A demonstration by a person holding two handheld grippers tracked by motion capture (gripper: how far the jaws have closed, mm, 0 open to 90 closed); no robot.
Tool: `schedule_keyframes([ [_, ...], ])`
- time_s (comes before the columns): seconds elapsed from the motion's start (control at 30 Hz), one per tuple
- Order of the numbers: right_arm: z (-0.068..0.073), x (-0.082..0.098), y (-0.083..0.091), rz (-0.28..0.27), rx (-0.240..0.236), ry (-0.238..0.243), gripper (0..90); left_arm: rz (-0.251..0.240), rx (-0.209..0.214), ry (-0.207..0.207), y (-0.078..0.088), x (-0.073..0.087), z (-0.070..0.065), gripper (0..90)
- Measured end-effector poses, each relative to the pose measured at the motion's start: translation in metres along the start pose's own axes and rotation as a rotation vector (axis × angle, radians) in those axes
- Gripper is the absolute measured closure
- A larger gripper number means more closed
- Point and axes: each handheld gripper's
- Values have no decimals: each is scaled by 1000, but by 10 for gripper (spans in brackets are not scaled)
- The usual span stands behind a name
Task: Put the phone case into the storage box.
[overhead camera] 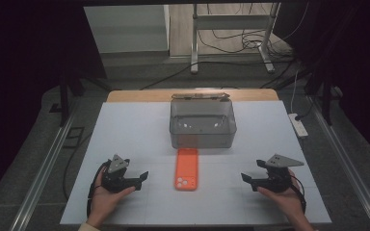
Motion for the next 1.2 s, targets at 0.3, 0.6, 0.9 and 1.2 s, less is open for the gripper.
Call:
schedule_keyframes([
  [0.3, -2, 0, -3, 8, 4, 4, 166, 7, -2, -2, 0, 1, -1, 123],
  [0.6, 3, 1, -7, 28, 7, 16, 172, 0, -27, 1, 4, -2, 1, 125],
  [0.9, 1, 4, -5, 14, 0, -9, 170, 3, -13, -9, 1, -5, -2, 125],
  [1.2, 3, 5, -5, 5, 12, -36, 139, -5, -1, -18, 2, -7, -4, 127],
])
Point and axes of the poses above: each handheld gripper's, and its own axes: y roughly backward along the jaws, x roughly out of its underside, z roughly to its left, and after that the axes turned 9 degrees about -x, right-handed
